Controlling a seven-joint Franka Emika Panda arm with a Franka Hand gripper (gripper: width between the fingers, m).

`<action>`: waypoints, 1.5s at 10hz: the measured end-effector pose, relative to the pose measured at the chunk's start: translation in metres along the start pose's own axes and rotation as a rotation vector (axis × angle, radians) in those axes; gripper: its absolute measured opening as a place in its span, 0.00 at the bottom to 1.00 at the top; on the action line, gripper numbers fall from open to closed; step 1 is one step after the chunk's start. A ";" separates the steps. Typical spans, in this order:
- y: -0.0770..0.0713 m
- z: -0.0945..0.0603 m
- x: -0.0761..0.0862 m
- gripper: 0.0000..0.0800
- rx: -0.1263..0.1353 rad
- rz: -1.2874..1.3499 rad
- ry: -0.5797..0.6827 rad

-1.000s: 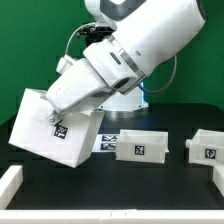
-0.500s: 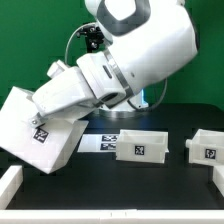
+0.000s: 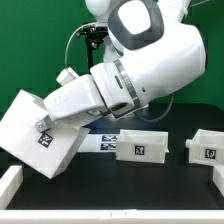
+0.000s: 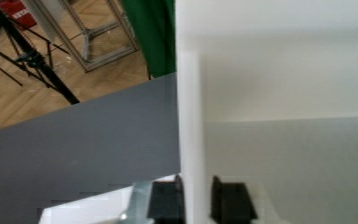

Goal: Assemble drawer

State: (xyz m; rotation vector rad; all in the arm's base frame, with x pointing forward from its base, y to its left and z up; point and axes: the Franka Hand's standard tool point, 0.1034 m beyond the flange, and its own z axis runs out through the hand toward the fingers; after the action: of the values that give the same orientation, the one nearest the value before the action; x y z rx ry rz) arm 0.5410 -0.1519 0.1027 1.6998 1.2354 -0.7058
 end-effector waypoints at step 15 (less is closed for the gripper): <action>0.028 -0.037 0.028 0.08 -0.102 0.044 -0.242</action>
Offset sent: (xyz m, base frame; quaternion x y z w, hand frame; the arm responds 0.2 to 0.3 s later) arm 0.0247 0.0049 0.0101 -0.0622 -0.1535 0.0518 0.9848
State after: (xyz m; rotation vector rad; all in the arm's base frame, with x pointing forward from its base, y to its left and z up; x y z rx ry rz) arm 0.5747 -0.1100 0.1047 1.5047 1.0445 -0.7837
